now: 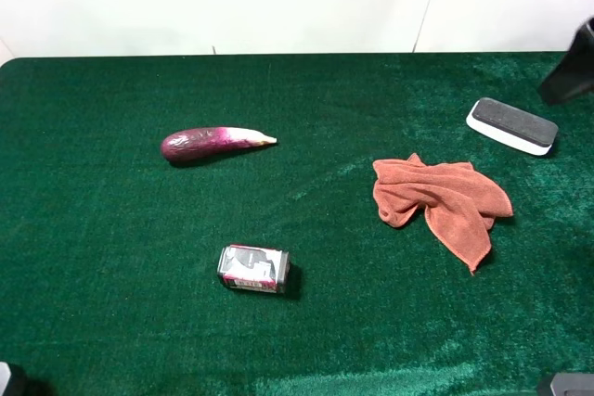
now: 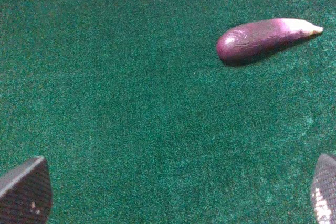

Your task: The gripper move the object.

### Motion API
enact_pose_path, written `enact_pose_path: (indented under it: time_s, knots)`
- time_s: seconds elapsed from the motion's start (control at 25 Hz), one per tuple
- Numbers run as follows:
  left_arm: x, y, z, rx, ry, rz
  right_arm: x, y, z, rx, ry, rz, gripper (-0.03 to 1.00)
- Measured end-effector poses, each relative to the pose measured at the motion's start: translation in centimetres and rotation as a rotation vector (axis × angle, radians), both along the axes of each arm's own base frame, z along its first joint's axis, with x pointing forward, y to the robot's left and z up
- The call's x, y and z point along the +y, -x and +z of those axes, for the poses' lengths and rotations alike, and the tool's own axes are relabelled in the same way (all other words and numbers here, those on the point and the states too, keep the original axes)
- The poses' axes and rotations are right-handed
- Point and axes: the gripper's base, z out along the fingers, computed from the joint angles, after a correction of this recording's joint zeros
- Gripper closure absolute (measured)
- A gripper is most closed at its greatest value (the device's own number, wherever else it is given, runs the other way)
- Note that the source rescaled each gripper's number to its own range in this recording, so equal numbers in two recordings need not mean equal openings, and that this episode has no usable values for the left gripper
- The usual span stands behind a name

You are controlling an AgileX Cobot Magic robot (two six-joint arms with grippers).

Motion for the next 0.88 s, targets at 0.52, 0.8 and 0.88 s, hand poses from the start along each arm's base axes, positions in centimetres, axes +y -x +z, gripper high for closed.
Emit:
enact_pose_path:
  time_s: [0.52,0.8,0.88]
  knots:
    - [0.0,0.0,0.0,0.0,0.0,0.0,0.3,9.7,-0.8,-0.147,-0.083,-0.022,-0.03]
    - [0.0,0.0,0.0,0.0,0.0,0.0,0.2,15.3,-1.6,-0.333,-0.13,-0.081,-0.03]
    - [0.0,0.0,0.0,0.0,0.0,0.0,0.2,16.3,-1.8,-0.38,-0.141,-0.092,-0.03]
